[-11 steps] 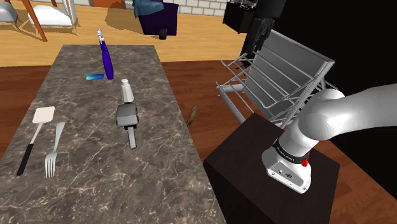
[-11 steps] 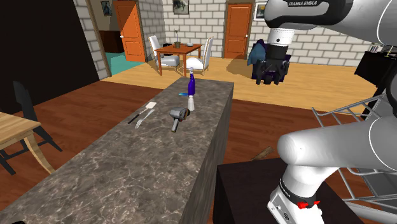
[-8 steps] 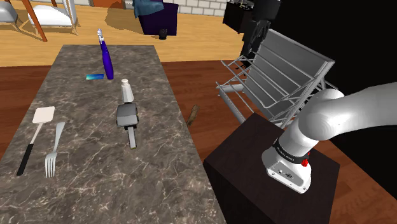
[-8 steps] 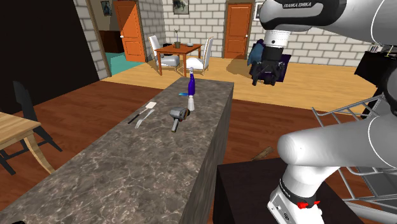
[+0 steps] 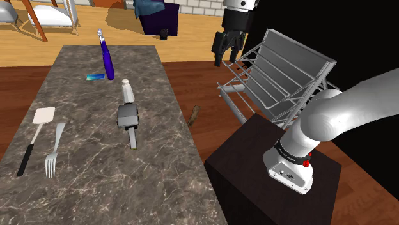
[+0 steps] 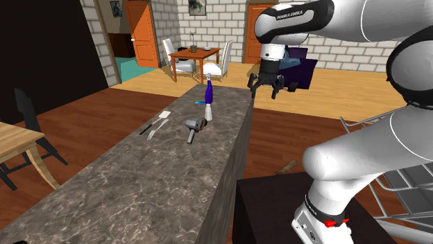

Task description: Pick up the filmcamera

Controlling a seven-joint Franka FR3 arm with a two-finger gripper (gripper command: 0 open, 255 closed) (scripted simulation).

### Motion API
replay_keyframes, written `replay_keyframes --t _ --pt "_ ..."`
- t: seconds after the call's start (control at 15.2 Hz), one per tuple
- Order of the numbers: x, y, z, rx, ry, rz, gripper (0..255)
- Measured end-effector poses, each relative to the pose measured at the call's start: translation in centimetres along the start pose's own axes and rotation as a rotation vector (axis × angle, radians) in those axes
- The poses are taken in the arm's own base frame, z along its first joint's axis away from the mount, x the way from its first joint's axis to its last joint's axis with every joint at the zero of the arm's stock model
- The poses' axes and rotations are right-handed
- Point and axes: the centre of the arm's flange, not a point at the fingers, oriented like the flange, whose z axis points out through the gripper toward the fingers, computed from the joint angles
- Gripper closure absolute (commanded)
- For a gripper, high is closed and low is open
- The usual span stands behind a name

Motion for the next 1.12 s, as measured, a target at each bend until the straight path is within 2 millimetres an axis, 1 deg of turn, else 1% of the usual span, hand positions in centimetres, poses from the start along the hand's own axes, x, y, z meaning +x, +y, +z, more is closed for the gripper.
replay_keyframes --t 0.13,0.2,0.26,0.46,0.66,0.79,0.99,1.06,1.12 --pt "1.6 -2.2 0.8 0.002 -0.012 0.021 0" --pt "2.5 -3.3 1.6 0.003 -0.019 0.031 0" --pt "3.0 -4.2 2.2 0.004 -0.026 0.042 0" --pt "5.5 -7.4 3.8 0.007 -0.045 0.074 0" --pt "8.3 -9.7 5.4 0.011 -0.064 0.106 0" --pt "9.5 -11.9 6.4 0.012 -0.077 0.127 0" --pt "11.8 -14.4 8.3 0.016 -0.096 0.159 0" --pt "12.9 -15.4 8.8 0.018 -0.102 0.169 0" --pt "13.9 -16.1 9.4 0.019 -0.109 0.18 0"
